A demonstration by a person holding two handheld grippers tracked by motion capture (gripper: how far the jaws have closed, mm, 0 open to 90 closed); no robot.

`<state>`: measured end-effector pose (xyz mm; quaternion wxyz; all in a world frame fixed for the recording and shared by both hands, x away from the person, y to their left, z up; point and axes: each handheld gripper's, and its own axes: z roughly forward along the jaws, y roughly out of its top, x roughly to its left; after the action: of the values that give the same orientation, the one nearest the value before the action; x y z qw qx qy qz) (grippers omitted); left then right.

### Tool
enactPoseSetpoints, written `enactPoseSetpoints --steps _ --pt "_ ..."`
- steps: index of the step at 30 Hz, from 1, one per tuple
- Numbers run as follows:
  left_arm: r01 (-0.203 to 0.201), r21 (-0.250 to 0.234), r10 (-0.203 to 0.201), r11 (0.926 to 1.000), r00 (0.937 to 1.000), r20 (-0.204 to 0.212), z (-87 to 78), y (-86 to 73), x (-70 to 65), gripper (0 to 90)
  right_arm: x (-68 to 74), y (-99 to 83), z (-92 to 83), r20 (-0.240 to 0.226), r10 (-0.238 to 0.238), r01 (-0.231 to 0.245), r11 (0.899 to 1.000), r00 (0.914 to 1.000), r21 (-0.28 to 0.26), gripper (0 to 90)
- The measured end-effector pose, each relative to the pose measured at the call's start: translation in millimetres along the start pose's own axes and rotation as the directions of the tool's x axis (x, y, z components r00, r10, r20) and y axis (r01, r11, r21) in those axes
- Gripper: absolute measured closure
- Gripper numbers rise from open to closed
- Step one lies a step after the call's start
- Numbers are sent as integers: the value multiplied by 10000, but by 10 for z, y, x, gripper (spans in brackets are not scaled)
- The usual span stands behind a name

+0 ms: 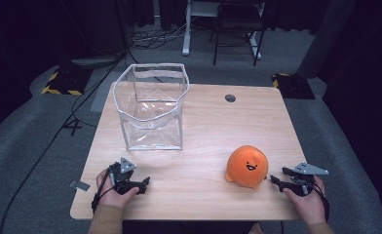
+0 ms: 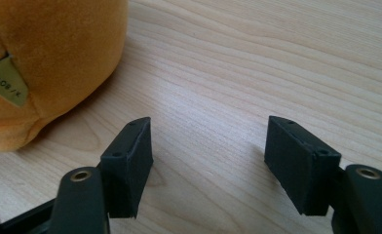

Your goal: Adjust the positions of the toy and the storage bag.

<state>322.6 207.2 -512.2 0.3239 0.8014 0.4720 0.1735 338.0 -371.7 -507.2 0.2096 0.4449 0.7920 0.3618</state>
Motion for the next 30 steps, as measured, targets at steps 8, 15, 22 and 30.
enactPoseSetpoints --steps 8,15,22,30 --pt "-280 142 280 9995 9996 6 -52 22 -11 202 -14 81 -51 -518 168 -143 9987 9985 498 427" --pt "-256 156 257 9996 9997 -2 -179 52 -5 234 -51 303 -290 -848 -138 187 9981 9963 581 397" --pt "-145 70 145 9999 9999 62 -277 59 -20 252 14 550 -460 -1470 -564 675 9951 9875 716 408" --pt "-16 41 16 10000 10000 18 -400 35 -4 254 64 806 -563 -1864 -872 995 9934 9786 572 428"
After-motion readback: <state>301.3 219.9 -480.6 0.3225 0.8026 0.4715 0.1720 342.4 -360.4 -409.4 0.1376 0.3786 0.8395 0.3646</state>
